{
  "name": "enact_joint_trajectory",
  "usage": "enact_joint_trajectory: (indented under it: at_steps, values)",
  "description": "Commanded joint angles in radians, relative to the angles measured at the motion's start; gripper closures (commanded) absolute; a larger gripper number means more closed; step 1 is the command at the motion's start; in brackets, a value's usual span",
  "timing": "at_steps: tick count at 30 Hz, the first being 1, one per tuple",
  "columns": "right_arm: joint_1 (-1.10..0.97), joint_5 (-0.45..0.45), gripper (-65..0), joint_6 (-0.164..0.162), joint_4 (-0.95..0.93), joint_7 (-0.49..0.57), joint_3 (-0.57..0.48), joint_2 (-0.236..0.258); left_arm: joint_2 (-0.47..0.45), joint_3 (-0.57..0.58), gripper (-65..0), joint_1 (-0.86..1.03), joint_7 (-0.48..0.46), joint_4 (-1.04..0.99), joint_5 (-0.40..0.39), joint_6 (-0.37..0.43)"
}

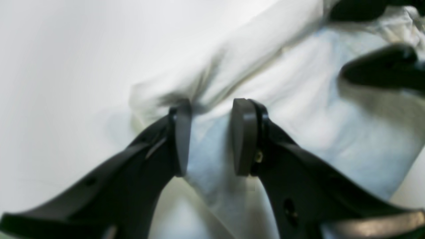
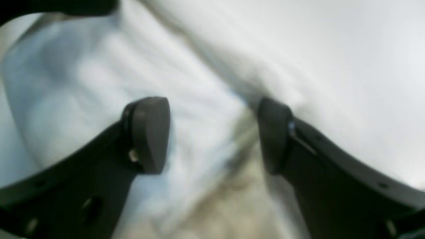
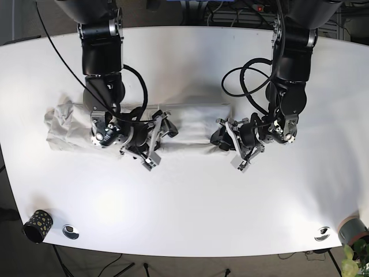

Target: Fold the T-shirt properly

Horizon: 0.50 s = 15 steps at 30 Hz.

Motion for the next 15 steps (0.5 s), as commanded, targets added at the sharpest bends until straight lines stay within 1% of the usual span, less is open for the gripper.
enact_joint_trajectory:
  at_steps: [1, 5, 10, 12, 14, 15]
  values:
    - [0.029, 0.01, -39.3, -0.001, 0.023, 0.017, 0.025, 0.038, -0.007, 0.0, -19.7, -0.014, 0.015, -0.002, 0.014, -0.001]
    - [0.029, 0.01, -39.3, -0.001, 0.023, 0.017, 0.066, 0.089, -0.007, 0.0, -19.7, -0.012, 0.015, 0.0, 0.014, -0.001]
    - [0.032, 0.01, -39.3, -0.001, 0.049, 0.002, 0.161, 0.115, -0.007, -0.008, -19.7, -0.012, 0.021, 0.02, 0.006, -0.001]
    - [0.033, 0.01, -39.3, -0.001, 0.083, -0.044, 0.264, 0.127, -0.007, -0.02, -19.7, -0.012, 0.023, 0.072, 0.006, -0.001]
    - [0.035, 0.01, -39.3, -0.001, 0.092, -0.074, 0.332, 0.13, -0.007, -0.036, -19.7, -0.009, 0.023, 0.104, 0.008, 0.0]
    - [0.038, 0.01, -39.3, -0.001, 0.095, -0.093, 0.39, 0.133, -0.007, -0.049, -19.7, -0.009, 0.025, 0.13, 0.008, 0.002]
